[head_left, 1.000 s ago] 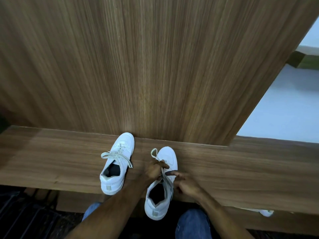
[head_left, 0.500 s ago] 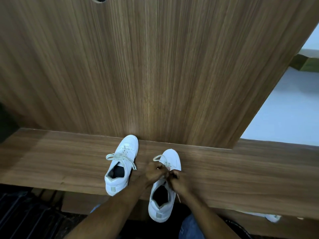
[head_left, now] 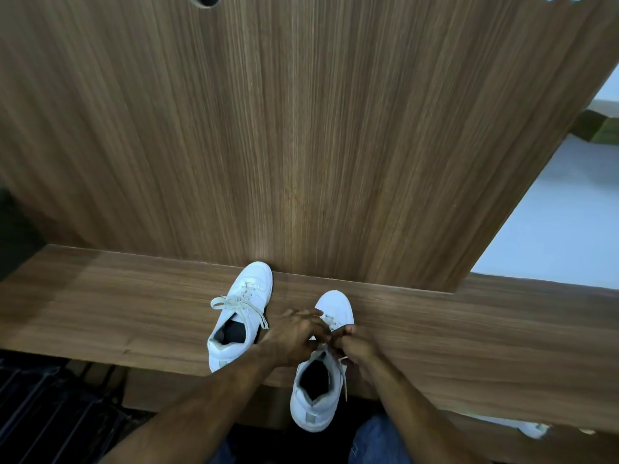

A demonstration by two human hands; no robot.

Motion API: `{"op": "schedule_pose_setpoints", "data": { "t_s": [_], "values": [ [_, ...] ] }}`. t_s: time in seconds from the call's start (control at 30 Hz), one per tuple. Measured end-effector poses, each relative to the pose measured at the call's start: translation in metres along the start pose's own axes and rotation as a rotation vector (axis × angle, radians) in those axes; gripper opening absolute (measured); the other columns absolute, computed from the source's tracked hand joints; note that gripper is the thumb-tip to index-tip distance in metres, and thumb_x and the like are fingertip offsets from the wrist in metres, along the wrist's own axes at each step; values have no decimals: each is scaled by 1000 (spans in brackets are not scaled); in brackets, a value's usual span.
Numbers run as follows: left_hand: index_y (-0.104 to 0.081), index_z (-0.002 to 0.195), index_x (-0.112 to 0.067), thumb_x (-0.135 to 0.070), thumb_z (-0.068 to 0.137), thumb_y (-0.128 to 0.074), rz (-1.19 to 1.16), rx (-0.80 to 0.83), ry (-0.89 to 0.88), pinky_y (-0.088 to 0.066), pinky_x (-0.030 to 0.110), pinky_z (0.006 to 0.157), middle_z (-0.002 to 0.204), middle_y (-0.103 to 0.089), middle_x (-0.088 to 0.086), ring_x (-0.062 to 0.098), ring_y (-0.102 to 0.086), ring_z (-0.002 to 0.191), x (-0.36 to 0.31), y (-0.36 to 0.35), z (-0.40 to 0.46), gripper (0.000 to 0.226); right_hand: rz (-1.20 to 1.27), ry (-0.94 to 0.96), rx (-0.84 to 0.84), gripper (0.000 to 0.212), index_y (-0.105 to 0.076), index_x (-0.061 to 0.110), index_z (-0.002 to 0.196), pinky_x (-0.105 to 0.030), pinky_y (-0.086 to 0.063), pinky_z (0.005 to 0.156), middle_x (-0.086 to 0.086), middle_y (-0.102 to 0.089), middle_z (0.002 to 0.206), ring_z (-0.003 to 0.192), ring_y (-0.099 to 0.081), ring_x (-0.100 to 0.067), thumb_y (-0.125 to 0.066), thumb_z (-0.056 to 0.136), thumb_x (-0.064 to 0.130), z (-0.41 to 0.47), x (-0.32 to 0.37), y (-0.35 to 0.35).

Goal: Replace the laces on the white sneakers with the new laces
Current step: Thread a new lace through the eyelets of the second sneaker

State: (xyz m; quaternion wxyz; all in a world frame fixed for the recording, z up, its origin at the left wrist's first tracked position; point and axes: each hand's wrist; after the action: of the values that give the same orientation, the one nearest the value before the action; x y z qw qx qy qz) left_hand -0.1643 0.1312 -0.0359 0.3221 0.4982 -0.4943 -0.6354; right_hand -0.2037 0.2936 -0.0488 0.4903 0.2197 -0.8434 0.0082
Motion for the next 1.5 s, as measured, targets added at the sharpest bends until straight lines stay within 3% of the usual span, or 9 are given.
{"op": "schedule_pose_setpoints", "data": {
  "t_s": [0.27, 0.73, 0.9, 1.03, 1.1, 1.2, 1.33, 1.4, 1.5],
  "values": [
    [-76, 89, -14, -21, 84, -70, -502, -49, 306, -44, 20, 70, 89, -74, 1, 7, -63, 79, -1, -2, 7, 10, -340, 412, -56, 38, -64, 38, 71, -25, -51, 72, 15, -69, 75, 77, -64, -5, -58, 83, 3, -6, -19, -4],
    [-64, 104, -27, -26, 91, -56, -175, -242, 453, -38, 30, 80, 111, -62, -6, 20, -59, 104, -22, -21, -9, 15, 102, 12, 87, 23, -62, 15, 76, -20, -40, 58, -2, -61, 72, 63, -51, -11, -53, 96, 7, 5, -19, -9],
    [-67, 114, -28, -34, 91, -52, -56, -135, 325, -35, 30, 94, 121, -60, -6, 16, -48, 117, -24, -13, -15, 28, 117, 12, 68, 31, -61, 13, 76, -21, -42, 58, -3, -61, 73, 65, -52, -13, -42, 91, -7, 2, -19, -8],
    [-70, 95, -19, -56, 85, -44, 58, 43, 415, -37, 35, 94, 106, -67, 0, 21, -58, 105, -30, 6, -2, 47, 95, -3, 38, 35, -64, 14, 73, -27, -43, 60, -7, -63, 72, 66, -53, -18, -42, 86, -9, 5, -19, -9],
    [-65, 78, -14, -67, 81, -43, -101, 147, 506, -42, 34, 80, 89, -67, 5, 21, -60, 83, -33, 17, 8, 57, 4, 51, -1, 41, -66, 21, 63, -27, -40, 56, -5, -61, 69, 63, -51, -18, -44, 86, -4, 8, -22, -8],
    [-56, 67, -11, -32, 88, -49, -467, 296, 620, -38, 22, 52, 75, -64, 13, 14, -49, 54, -37, 32, 19, 31, -153, 243, -26, 46, -69, 35, 56, -37, -46, 69, 3, -63, 67, 73, -57, -19, -53, 85, 4, 15, -26, -5],
    [-46, 63, -12, -12, 94, -37, -538, 342, 632, -30, 19, 37, 52, -45, 5, 6, -39, 31, -42, 48, 16, 32, -387, 425, -48, 25, -70, 17, 68, -24, -44, 65, 3, -65, 67, 69, -58, -13, -58, 83, 1, -3, -7, 6],
    [-41, 59, -13, -7, 93, -39, -532, 326, 631, -31, 18, 35, 54, -43, 5, 2, -38, 31, -35, 49, 8, 35, -752, 495, -140, 18, -70, 17, 79, -22, -40, 61, 1, -70, 77, 75, -64, -16, -56, 81, 6, -9, -1, 21],
    [-44, 62, -9, -8, 89, -43, -471, 377, 674, -30, 15, 35, 58, -46, 8, 4, -39, 28, -21, 41, -2, 27, -1353, 488, -316, 17, -67, 22, 93, -33, -39, 84, 0, -72, 97, 102, -63, -19, -53, 84, 28, -14, -7, 40]
  ]
}}
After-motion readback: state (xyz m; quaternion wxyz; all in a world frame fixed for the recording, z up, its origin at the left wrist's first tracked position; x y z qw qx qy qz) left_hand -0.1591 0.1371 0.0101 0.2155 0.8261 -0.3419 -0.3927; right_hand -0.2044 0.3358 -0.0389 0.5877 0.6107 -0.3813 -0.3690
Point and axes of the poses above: each hand's wrist, its own z-axis towards the middle knuckle, its own y-axis out of the back of the hand, x = y × z
